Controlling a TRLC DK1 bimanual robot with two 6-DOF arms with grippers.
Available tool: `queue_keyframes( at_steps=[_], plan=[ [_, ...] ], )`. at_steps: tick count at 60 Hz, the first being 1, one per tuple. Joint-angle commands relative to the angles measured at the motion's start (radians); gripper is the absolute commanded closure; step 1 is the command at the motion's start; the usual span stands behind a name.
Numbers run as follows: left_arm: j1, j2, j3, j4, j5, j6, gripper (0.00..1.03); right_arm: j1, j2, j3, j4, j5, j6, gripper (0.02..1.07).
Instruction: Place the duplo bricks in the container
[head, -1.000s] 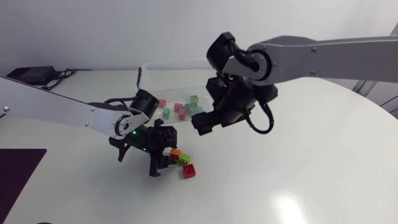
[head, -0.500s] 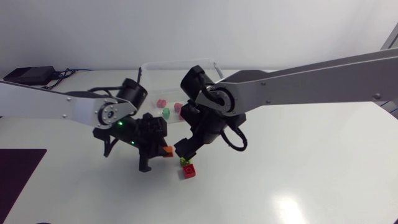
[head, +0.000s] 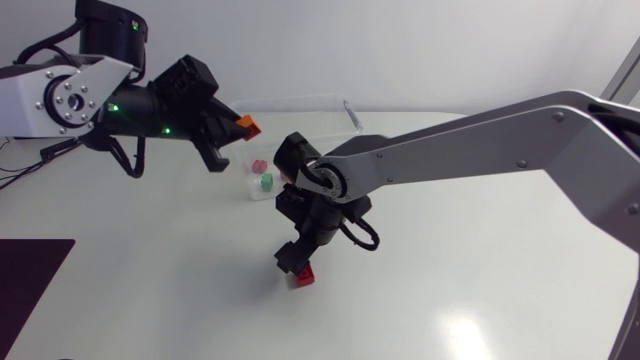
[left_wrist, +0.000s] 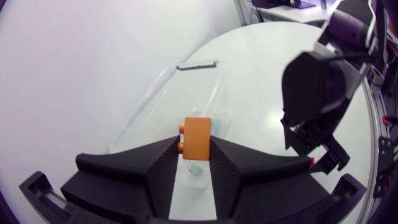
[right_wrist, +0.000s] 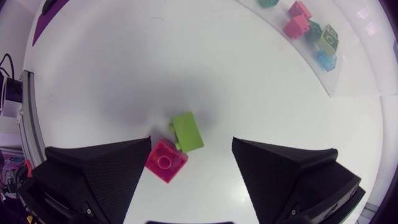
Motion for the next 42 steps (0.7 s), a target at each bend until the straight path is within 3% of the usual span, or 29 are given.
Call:
queue_keyframes(
  at_steps=[1, 10, 22, 29, 34, 36, 42],
  plan=[
    [0.022, 0.068, 0.062, 0.042, 0.006, -0.112, 0.79, 0.011, 0.039, 0.043, -0.015, 0.01, -0.028, 0.13],
    [0.03, 0.167, 0.135, 0.122, -0.06, -0.212, 0.79, 0.019, 0.076, 0.082, -0.033, 0.02, -0.031, 0.18],
    [0.008, 0.292, 0.2, 0.169, -0.159, -0.272, 0.79, 0.027, 0.111, 0.094, -0.056, 0.03, -0.031, 0.36],
    [0.001, 0.338, 0.227, 0.209, -0.211, -0.318, 0.78, 0.028, 0.111, 0.079, -0.053, 0.028, -0.028, 0.53],
    [-0.002, 0.376, 0.26, 0.208, -0.234, -0.341, 0.78, 0.028, 0.104, 0.07, -0.046, 0.028, -0.027, 0.69],
    [-0.004, 0.391, 0.272, 0.209, -0.251, -0.347, 0.78, 0.028, 0.097, 0.07, -0.041, 0.028, -0.025, 0.8],
    [-0.008, 0.424, 0.3, 0.214, -0.282, -0.374, 0.77, 0.02, 0.061, 0.048, -0.041, 0.027, -0.022, 0.81]
  ],
)
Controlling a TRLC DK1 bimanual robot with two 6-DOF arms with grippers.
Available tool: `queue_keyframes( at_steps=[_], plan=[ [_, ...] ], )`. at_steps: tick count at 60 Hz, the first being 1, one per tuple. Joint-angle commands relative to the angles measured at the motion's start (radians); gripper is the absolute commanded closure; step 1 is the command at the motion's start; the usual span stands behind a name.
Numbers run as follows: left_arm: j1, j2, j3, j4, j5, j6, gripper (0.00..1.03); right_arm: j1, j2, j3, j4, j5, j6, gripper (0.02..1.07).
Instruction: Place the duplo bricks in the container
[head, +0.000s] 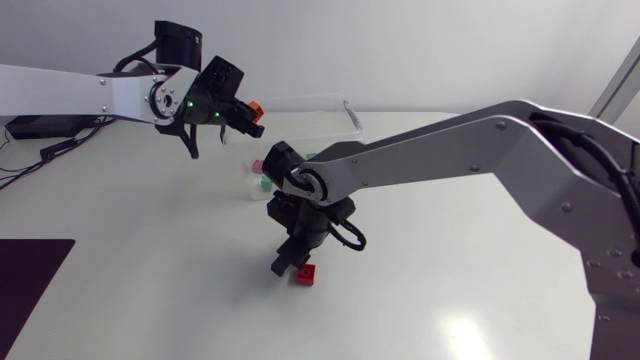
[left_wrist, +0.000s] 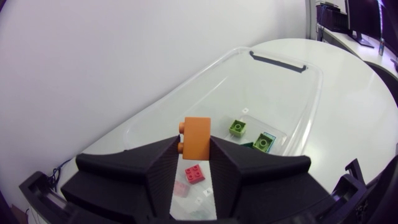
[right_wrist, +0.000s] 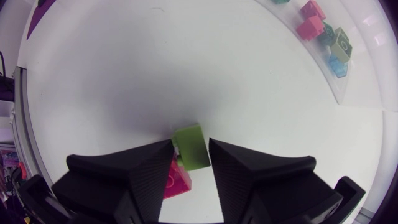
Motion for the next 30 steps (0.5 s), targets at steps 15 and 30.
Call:
queue_keyframes(
  at_steps=[15, 30],
  plan=[
    [-0.017, 0.049, 0.065, -0.014, -0.021, -0.074, 0.05, -0.075, -0.22, -0.036, -0.044, 0.028, 0.014, 0.81],
    [-0.019, -0.16, -0.109, -0.028, 0.105, -0.016, 0.05, -0.201, -0.252, 0.165, -0.093, 0.026, 0.056, 0.81]
  ],
)
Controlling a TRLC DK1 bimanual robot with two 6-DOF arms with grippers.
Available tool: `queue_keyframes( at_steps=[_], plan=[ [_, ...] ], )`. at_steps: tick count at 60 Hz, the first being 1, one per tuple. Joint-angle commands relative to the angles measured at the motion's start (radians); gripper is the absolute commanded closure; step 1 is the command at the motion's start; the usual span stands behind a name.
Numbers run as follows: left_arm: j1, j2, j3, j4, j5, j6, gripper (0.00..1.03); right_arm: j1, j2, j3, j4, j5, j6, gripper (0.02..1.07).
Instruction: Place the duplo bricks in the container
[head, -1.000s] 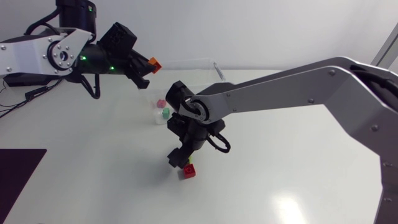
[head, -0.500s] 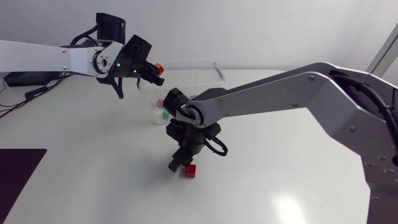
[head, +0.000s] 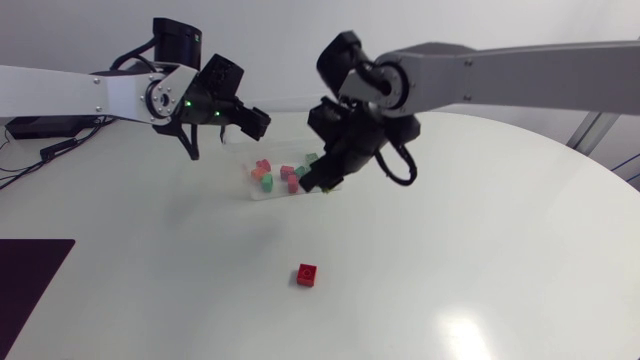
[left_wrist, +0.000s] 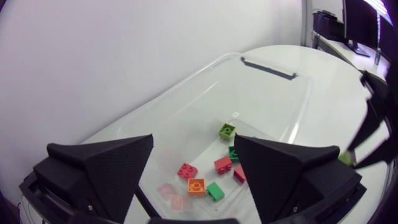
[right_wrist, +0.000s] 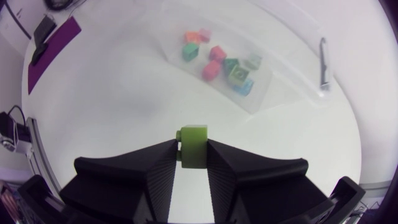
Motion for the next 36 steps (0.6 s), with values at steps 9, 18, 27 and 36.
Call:
queue_keyframes(
  at_steps=[9, 18, 27, 36],
  plan=[
    [-0.028, -0.207, -0.204, -0.082, 0.154, 0.161, 0.05, -0.068, 0.04, 0.199, -0.027, 0.006, 0.082, 0.81],
    [-0.074, -0.244, -0.297, -0.143, 0.197, 0.274, 0.05, -0.083, 0.103, 0.309, -0.036, 0.005, 0.137, 0.81],
    [-0.132, -0.25, -0.36, -0.177, 0.211, 0.353, 0.05, -0.088, 0.161, 0.403, -0.046, 0.005, 0.174, 0.81],
    [-0.195, -0.229, -0.415, -0.174, 0.211, 0.415, 0.05, -0.1, 0.23, 0.522, -0.085, 0.006, 0.203, 0.81]
  ],
)
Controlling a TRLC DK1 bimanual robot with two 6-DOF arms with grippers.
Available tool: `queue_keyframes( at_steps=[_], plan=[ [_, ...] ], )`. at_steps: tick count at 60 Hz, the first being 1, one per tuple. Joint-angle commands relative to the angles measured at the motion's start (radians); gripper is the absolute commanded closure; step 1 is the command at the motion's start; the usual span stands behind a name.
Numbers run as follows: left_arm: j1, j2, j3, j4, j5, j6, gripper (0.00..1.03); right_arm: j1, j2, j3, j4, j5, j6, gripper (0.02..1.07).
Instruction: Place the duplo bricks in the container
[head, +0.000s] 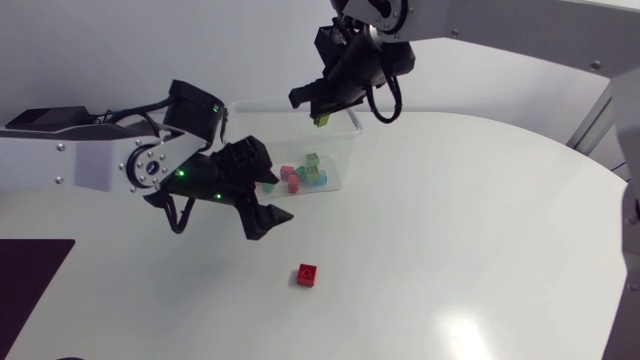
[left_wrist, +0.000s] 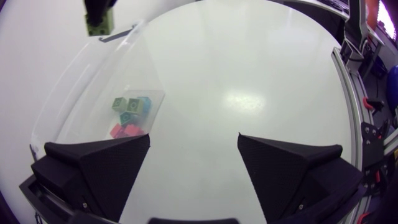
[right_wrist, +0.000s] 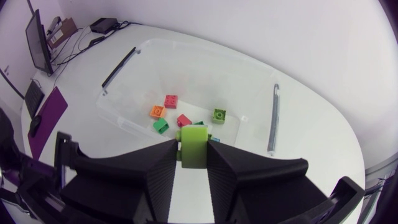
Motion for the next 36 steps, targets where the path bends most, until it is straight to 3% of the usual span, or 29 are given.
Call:
queue_keyframes(
  at_steps=[1, 21, 25, 31, 33, 36],
  plan=[
    [-0.031, 0.009, -0.04, -0.001, 0.009, 0.061, 0.05, -0.017, 0.054, 0.077, -0.028, 0.006, 0.042, 0.81],
    [-0.075, 0.079, -0.075, 0.002, 0.009, 0.134, 0.05, -0.043, 0.195, 0.255, -0.108, 0.006, 0.08, 0.78],
    [-0.088, 0.081, -0.089, 0.001, 0.007, 0.149, 0.05, -0.043, 0.227, 0.292, -0.137, 0.006, 0.088, 0.65],
    [-0.108, 0.086, -0.099, -0.002, 0.002, 0.16, 0.05, -0.044, 0.264, 0.343, -0.18, 0.01, 0.095, 0.24],
    [-0.114, 0.087, -0.105, -0.002, 0.002, 0.166, 0.05, -0.044, 0.27, 0.358, -0.191, 0.013, 0.097, 0.16],
    [-0.126, 0.089, -0.113, -0.004, 0.001, 0.175, 0.05, -0.044, 0.273, 0.369, -0.202, 0.017, 0.095, 0.1]
  ],
)
